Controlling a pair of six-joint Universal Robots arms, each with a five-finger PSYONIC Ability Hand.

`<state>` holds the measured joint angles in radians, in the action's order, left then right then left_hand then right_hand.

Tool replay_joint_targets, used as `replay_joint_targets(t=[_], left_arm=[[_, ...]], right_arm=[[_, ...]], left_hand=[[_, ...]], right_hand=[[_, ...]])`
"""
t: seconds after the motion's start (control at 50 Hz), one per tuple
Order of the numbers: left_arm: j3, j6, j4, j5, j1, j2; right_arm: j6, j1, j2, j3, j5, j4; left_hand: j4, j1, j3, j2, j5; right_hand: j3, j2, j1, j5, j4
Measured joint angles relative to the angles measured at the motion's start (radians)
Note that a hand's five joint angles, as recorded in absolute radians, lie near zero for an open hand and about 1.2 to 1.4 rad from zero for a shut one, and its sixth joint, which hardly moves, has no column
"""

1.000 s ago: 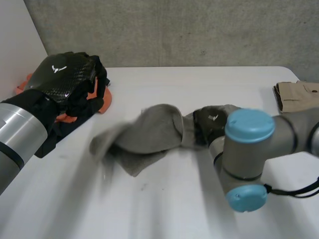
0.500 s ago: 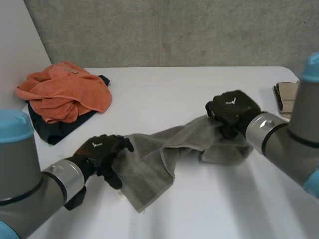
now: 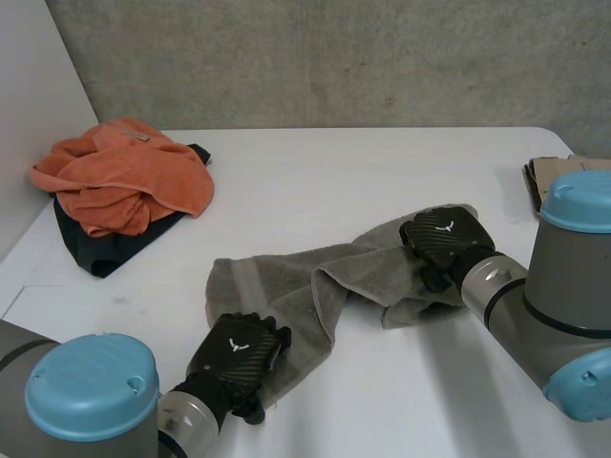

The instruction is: Fold the laundry.

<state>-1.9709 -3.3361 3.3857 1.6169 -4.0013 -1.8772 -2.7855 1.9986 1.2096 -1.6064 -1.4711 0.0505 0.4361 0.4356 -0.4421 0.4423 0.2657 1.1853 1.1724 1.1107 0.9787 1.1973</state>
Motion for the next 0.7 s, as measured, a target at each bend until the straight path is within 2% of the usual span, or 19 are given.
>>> replay_joint_targets(t=[0.24, 0.46, 0.7], left_arm=[[0.012, -0.04, 0.085, 0.003, -0.009, -0.047], [0.041, -0.039, 0.095, -0.004, -0.005, -0.104], [0.141, -0.047, 0.15, -0.017, -0.019, -0.175]], right_arm=[[-0.005, -0.014, 0.002, -0.045, 0.006, 0.039], [-0.005, -0.025, 0.002, -0.052, 0.01, 0.048], [-0.006, -0.024, 0.018, -0.069, 0.012, 0.059]], left_hand=[[0.058, 0.046, -0.042, 0.045, 0.056], [0.085, 0.08, -0.078, 0.074, 0.084], [0.273, 0.282, -0.264, 0.258, 0.265]], right_hand=[[0.0, 0.0, 0.0, 0.0, 0.0], [0.0, 0.0, 0.0, 0.0, 0.0], [0.0, 0.0, 0.0, 0.0, 0.0]])
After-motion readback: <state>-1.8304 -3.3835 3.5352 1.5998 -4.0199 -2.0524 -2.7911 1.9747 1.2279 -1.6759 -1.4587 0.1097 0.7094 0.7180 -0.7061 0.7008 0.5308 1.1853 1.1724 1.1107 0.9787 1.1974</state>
